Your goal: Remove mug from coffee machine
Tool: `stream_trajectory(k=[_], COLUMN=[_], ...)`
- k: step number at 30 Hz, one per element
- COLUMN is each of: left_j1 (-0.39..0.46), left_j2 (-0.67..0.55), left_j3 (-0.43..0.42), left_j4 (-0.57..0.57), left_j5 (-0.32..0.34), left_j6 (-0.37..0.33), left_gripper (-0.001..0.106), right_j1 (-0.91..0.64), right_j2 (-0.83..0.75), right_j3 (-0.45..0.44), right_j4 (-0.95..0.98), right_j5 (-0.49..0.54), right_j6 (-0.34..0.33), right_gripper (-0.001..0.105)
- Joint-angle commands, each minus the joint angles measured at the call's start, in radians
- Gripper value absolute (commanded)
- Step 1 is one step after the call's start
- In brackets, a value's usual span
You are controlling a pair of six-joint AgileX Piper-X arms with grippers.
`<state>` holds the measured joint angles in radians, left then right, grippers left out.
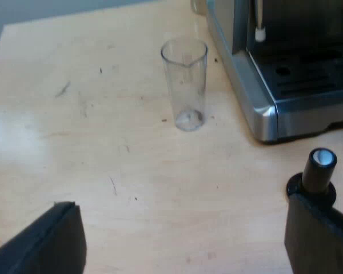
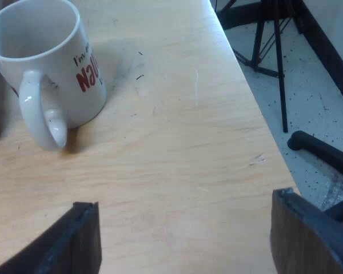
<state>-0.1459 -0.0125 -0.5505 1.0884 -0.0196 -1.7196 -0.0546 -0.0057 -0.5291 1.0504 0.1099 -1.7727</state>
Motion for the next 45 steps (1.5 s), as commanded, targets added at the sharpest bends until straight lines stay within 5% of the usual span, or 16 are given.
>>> stream_trajectory(k=[1, 20, 33, 45], left_j1=[0.002, 0.002, 0.119, 0.123], left_j2=[-0.040, -0.040, -0.042, -0.042], left_j3=[0.024, 0.041, 0.041, 0.041], left_j4=[-0.050, -0.078, -0.078, -0.078], left_j5=[0.020, 0.038, 0.038, 0.038], left_j6=[-0.011, -0.011, -0.011, -0.011], left_gripper=[0.073, 0.073, 0.073, 0.073], right_j1=[0.000, 0.000, 0.000, 0.000], right_j2=[-0.047, -0.047, -0.047, -0.047], right_j3=[-0.006, -0.006, -0.006, -0.006], right_j4=[-0.005, -0.009, -0.009, -0.009], right_j5=[-0.003, -0.003, -0.003, -0.003], right_j6=[-0.003, -0.003, -0.003, -0.003], right_gripper=[0.064, 0.064, 0.064, 0.064])
